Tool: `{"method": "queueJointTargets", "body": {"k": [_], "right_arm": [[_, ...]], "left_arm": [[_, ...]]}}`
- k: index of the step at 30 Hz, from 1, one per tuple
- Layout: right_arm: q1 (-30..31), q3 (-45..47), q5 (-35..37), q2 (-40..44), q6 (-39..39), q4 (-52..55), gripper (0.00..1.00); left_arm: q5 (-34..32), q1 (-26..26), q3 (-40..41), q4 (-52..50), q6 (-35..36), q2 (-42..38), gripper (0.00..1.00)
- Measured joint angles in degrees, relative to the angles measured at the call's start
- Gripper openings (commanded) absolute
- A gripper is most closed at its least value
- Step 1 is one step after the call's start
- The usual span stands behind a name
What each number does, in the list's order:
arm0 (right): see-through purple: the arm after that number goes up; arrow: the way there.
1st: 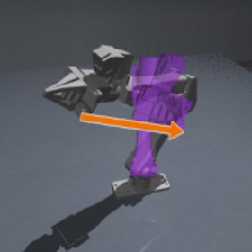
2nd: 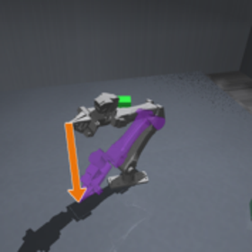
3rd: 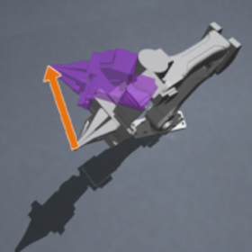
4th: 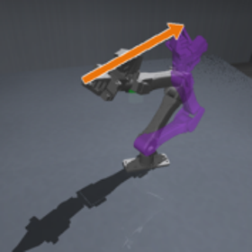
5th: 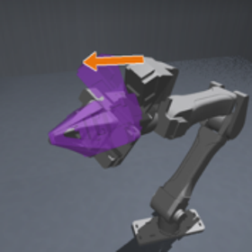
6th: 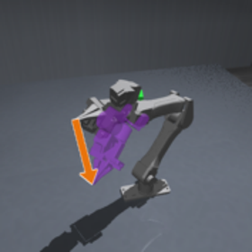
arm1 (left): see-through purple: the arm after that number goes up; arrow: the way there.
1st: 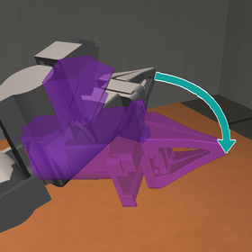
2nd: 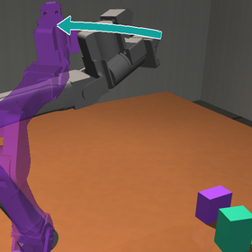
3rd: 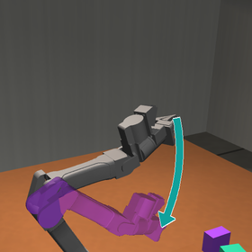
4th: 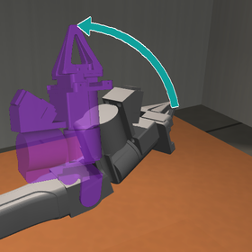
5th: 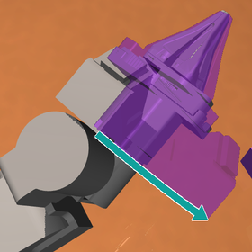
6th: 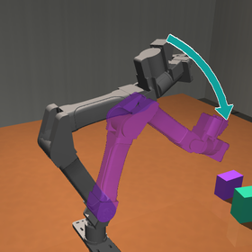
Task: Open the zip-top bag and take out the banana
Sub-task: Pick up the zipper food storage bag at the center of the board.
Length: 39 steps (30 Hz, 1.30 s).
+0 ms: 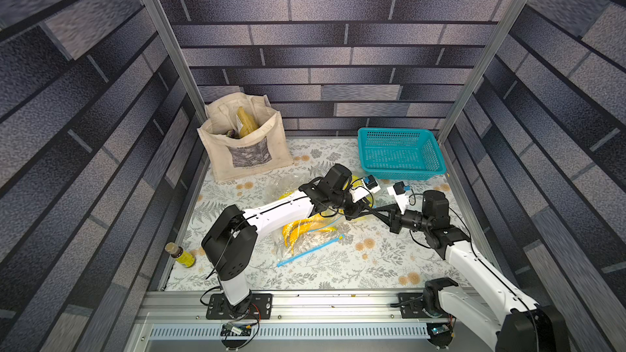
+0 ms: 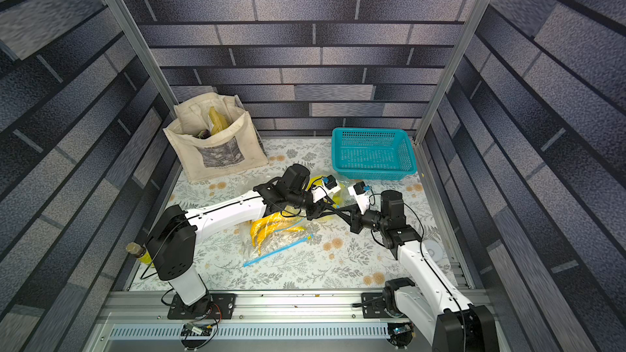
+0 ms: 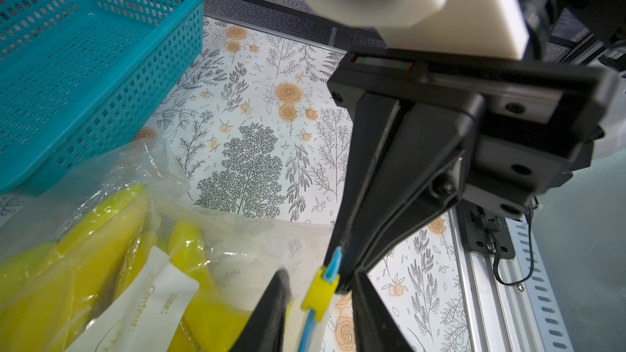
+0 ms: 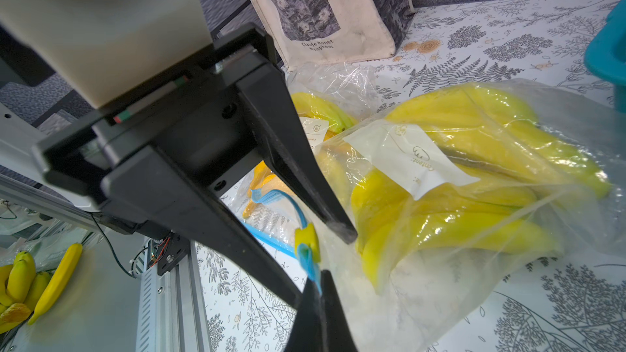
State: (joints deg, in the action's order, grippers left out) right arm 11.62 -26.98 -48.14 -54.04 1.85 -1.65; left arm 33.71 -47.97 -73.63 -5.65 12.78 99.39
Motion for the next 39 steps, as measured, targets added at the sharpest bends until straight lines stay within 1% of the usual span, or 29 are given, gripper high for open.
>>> {"method": "queueJointTargets", "body": {"k": [2, 17, 22, 29, 36, 38, 39], "right_arm": [[0.00, 0.00, 0.02, -0.24, -0.09, 0.00, 0.00], [0.00, -0.02, 0.46, -0.28, -0.48, 0.37, 0.00], [0.00, -0.11, 0.52, -0.39, -0.48, 0.35, 0.00], [0.00, -0.35, 0.90, -0.48, -0.55, 0.37, 0.00], [0.00, -0.68, 0.92, -0.59, -0.70, 0.37, 0.00], [0.00, -0.68, 0.87, -0.63, -0.72, 0.44, 0.00], [0.02, -0.70, 0.81, -0.70, -0.74, 0.50, 0.00]], "left_arm": [[-0.20, 0.00, 0.00, -0.02, 0.28, 0.00, 0.27], [-0.94, -0.28, 0.00, -0.15, 0.37, -0.04, 0.21], [-0.94, -0.37, 0.00, -0.17, 0.61, -0.13, 0.15], [-1.40, -0.42, 0.00, -0.44, 0.81, -0.52, 0.15], [-2.23, -0.42, 0.00, -0.48, 0.83, -0.90, 0.16], [-2.78, -0.42, 0.00, -0.44, 0.83, -1.09, 0.19], [-3.19, -0.42, 0.00, -0.35, 0.85, -1.22, 0.19]]}}
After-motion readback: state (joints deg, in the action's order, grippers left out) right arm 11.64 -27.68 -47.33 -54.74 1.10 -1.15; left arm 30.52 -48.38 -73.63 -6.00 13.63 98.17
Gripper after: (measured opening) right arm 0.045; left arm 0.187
